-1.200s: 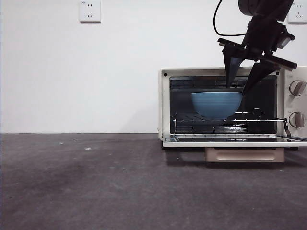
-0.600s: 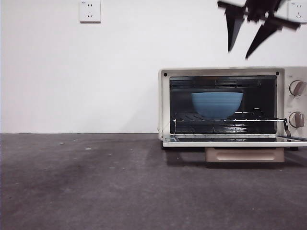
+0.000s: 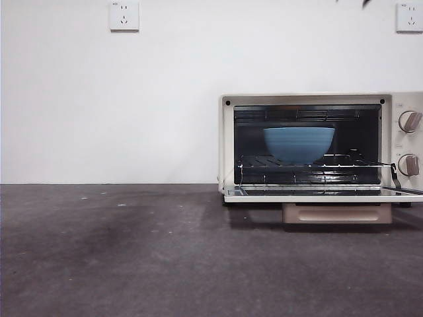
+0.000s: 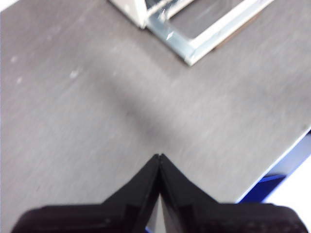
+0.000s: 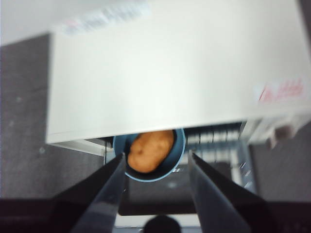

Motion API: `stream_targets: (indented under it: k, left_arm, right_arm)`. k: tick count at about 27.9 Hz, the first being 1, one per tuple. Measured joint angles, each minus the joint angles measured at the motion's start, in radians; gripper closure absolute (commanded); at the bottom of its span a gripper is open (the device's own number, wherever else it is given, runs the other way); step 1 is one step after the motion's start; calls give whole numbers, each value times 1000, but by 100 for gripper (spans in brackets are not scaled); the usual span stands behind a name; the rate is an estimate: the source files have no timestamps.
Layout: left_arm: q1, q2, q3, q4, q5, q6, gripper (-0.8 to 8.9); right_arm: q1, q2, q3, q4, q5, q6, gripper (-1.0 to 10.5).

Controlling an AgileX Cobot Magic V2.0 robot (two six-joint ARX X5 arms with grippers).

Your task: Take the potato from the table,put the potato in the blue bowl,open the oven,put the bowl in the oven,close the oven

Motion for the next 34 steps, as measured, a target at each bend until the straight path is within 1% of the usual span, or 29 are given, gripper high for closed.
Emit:
stream_targets:
  k: [4, 5, 7, 9, 11, 14, 21, 24, 26, 28, 29, 31, 32, 34]
  left_arm:
    - [0, 56, 0, 85, 60, 9, 819]
    - [0, 73, 0, 110, 72, 16, 819]
    - [6, 120, 0, 176, 107, 32, 820]
    - [22, 161, 0, 235, 166, 46, 820]
    - [49, 203, 0, 290, 256, 57, 820]
    - [111, 285, 0, 367, 416, 64, 820]
    - [331, 534, 0, 488, 796, 54, 820]
    - [414, 658, 0, 534, 935, 23, 820]
    - [455, 743, 0, 573, 1011, -15, 820]
    - [487, 829, 0, 629, 1089, -68, 820]
    - [496, 862, 0, 655, 1111, -93, 820]
    - [505, 925, 0, 704, 1124, -145, 820]
    - [509, 946, 0, 715, 1125, -164, 820]
    - [510, 988, 0, 726, 1127, -201, 820]
  right_arm:
    - [0, -97, 8, 0, 7, -118, 733]
    - [0, -117, 8, 0, 13, -138, 753]
    - [0, -167, 8, 0, 34, -166, 876]
    - [0, -210, 8, 0, 63, -184, 961]
    - [0, -253, 8, 0, 83, -197, 959]
    - [0, -320, 8, 0, 83, -207, 959]
    - [0, -468, 5, 0, 83, -212, 959]
    - [0, -539, -42, 0, 83, -214, 959]
    - [0, -588, -97, 0, 92, -219, 958]
    - [0, -650, -171, 0, 153, -220, 959]
    - [0, -676, -205, 0, 193, -220, 959]
    - [0, -734, -288, 0, 288, -225, 959]
    - [0, -762, -326, 0, 315, -227, 958]
    - [0, -827, -413, 0, 332, -227, 959]
